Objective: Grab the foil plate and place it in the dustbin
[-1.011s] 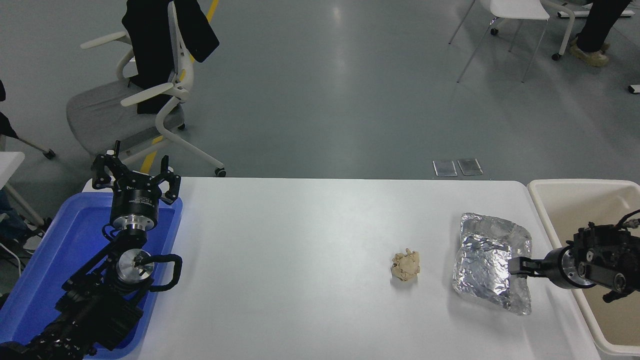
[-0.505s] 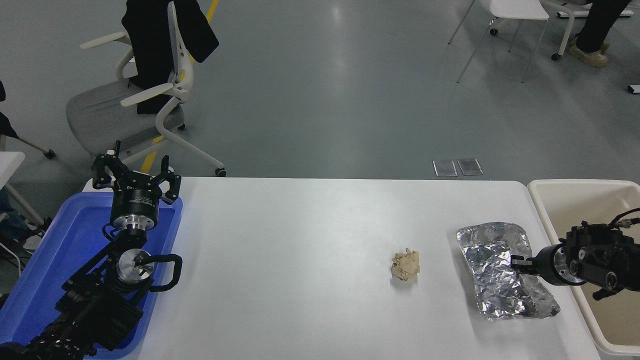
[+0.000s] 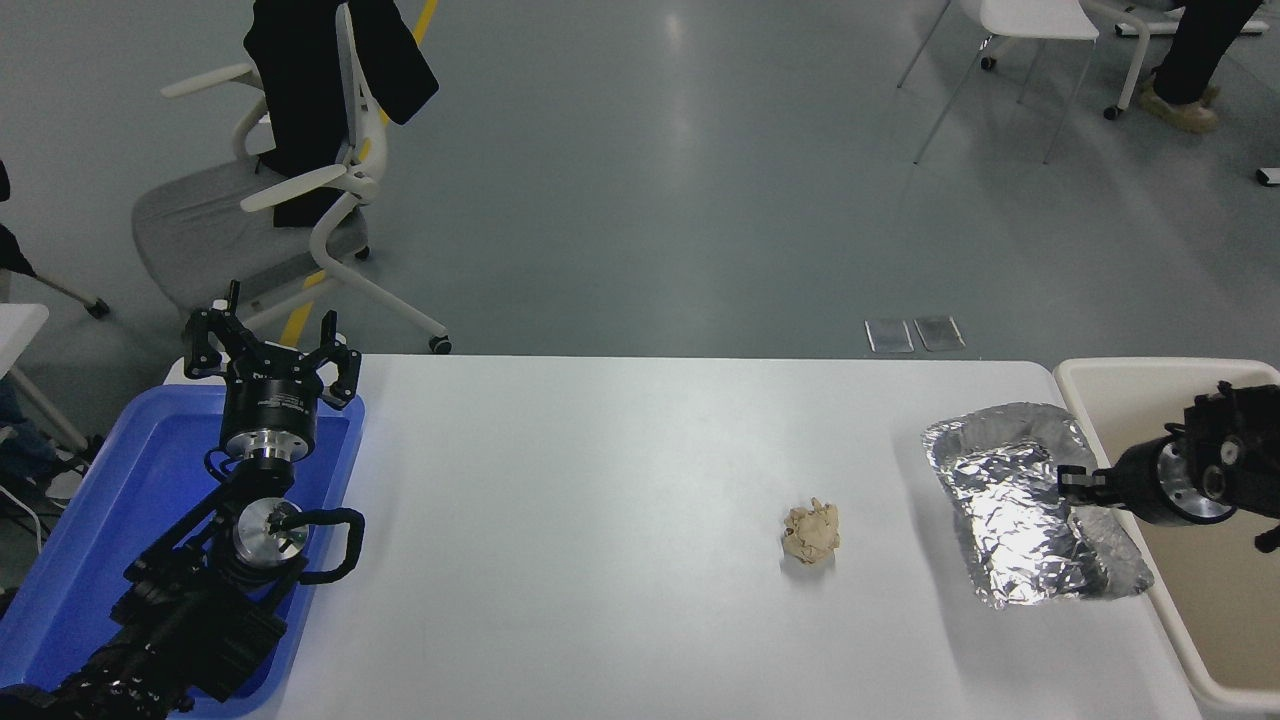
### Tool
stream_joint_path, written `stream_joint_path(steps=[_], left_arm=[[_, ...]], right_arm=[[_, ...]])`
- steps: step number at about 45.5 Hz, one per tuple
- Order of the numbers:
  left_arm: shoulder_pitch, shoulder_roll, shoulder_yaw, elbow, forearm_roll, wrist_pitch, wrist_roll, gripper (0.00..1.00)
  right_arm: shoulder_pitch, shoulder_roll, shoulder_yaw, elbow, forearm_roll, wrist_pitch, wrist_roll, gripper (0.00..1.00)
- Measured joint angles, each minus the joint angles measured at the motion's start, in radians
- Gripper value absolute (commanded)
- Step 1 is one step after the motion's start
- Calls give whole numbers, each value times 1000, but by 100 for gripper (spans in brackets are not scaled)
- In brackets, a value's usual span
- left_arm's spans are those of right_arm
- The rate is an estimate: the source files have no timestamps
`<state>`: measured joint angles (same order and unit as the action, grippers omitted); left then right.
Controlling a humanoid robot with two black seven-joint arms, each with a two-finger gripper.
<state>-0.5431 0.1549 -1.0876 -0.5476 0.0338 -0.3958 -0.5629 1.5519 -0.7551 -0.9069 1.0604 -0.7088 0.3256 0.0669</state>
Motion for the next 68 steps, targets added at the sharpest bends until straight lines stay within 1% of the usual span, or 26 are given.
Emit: stream_joint_path(steps=[8, 16, 26, 36, 45, 55, 62, 64, 68], left_arm=[[1, 0, 0, 0, 0, 0, 0, 99], [1, 0, 0, 0, 0, 0, 1, 99], [2, 1, 0, 0, 0, 0, 1, 99], [2, 1, 0, 0, 0, 0, 1, 99], [2, 1, 0, 0, 0, 0, 1, 99], [1, 1, 0, 0, 0, 0, 1, 99], [0, 1, 0, 0, 0, 0, 0, 99], [0, 1, 0, 0, 0, 0, 0, 99], [0, 1, 0, 0, 0, 0, 0, 99]], right_arm=[[321, -33, -181, 108, 0, 100, 0, 0], [577, -42, -301, 157, -8, 218, 0, 0], [760, -46, -376, 186, -31, 309, -2, 0], [830, -52, -404, 204, -52, 340, -5, 0], [805, -102, -413, 166, -131, 330, -6, 0], [662, -214, -377, 27, -273, 264, 3, 0], [438, -270, -281, -96, -328, 176, 20, 0], [322, -281, -217, -144, -340, 133, 26, 0], [184, -283, -130, -198, -351, 82, 29, 0]])
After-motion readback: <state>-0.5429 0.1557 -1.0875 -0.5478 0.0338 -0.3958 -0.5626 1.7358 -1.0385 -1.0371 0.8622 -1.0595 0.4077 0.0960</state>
